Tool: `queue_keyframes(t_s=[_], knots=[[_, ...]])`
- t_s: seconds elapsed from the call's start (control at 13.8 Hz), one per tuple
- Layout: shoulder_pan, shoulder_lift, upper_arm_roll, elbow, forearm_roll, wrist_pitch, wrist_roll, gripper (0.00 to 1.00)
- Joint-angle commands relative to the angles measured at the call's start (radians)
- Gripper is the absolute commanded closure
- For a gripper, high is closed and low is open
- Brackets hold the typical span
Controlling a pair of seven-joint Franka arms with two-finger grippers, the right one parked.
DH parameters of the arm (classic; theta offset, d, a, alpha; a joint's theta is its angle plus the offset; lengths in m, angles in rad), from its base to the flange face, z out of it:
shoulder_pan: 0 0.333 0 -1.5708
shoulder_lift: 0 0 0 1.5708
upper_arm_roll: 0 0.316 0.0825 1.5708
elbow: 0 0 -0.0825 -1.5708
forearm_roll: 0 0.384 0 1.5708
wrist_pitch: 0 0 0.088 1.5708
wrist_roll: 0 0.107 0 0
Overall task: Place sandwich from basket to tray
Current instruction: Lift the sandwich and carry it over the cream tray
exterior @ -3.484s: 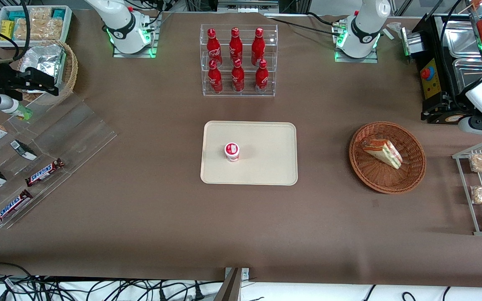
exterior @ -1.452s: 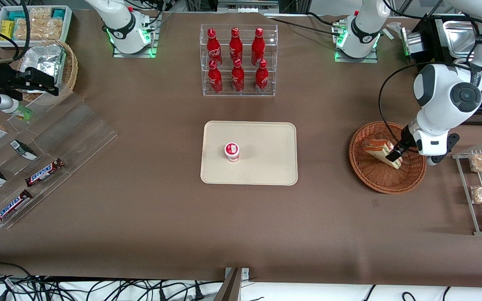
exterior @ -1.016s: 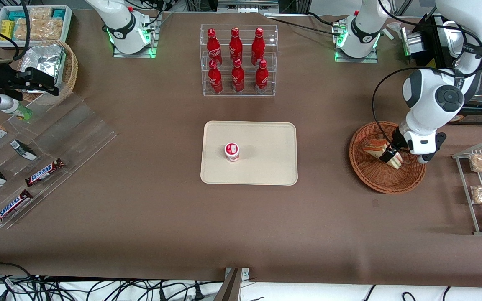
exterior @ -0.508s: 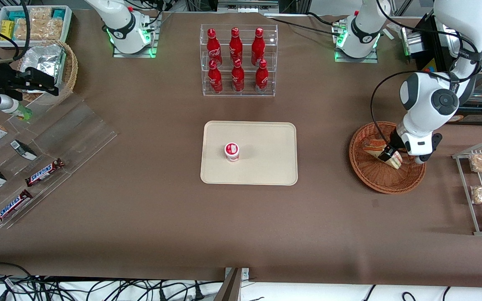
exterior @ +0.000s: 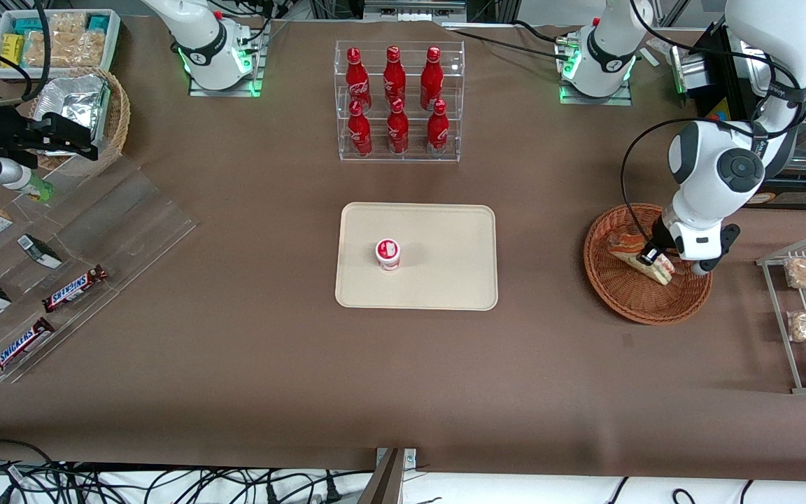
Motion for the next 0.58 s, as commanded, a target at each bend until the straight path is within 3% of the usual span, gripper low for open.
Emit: queue_keyframes(t_s=[0.0, 0.22, 0.51], knots=[[0.002, -0.041, -0.007, 0.124, 0.036, -0.226, 0.009, 1.00], [-0.006, -0.041, -0.021, 0.328, 0.007, -0.524, 0.110, 1.00], [-0.016, -0.030, -0.032, 0.603, -0.114, -0.848, 0.359, 1.00]])
